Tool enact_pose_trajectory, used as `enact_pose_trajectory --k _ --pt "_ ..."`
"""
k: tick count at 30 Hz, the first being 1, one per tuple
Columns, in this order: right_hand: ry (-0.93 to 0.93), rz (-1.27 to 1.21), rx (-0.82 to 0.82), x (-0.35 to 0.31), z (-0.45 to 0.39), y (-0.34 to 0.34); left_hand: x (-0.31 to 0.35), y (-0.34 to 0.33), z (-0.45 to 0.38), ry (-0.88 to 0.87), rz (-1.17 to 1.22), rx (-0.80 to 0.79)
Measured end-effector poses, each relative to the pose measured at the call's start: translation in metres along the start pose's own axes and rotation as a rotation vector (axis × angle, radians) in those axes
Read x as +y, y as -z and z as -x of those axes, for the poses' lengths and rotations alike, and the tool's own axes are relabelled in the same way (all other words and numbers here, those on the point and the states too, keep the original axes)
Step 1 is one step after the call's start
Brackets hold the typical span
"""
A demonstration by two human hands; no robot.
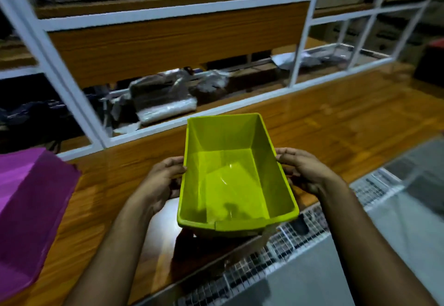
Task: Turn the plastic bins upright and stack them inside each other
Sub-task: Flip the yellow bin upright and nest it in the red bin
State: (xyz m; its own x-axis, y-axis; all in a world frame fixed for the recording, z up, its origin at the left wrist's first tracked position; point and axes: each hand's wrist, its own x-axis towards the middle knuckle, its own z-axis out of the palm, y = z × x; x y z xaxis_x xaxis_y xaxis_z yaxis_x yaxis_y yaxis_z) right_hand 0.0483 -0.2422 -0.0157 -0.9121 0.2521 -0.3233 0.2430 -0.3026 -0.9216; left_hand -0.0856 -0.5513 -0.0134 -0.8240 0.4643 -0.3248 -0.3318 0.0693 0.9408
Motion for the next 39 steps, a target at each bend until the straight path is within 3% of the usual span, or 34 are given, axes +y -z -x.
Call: enact_pose_trajectory --k 7,15,23,39 --pt "0.079 -0.112 0.226 0.007 0.088 0.109 0.004 -0.123 -0.024 0.002 -0.045 -0.291" --pt "0.134 -0.208 0.565 0.011 0.201 0.264 -0.012 -0.334 -0.036 0.047 -0.143 -0.536" --pt "0.187 -0.267 0.79 0.016 0.286 0.396 -0.031 -0.524 -0.036 0.12 -0.176 -0.718" --pt "0.299 -0.313 1.015 -0.048 0.309 0.678 -0.029 -0.872 -0.139 0.096 -0.271 -1.005"
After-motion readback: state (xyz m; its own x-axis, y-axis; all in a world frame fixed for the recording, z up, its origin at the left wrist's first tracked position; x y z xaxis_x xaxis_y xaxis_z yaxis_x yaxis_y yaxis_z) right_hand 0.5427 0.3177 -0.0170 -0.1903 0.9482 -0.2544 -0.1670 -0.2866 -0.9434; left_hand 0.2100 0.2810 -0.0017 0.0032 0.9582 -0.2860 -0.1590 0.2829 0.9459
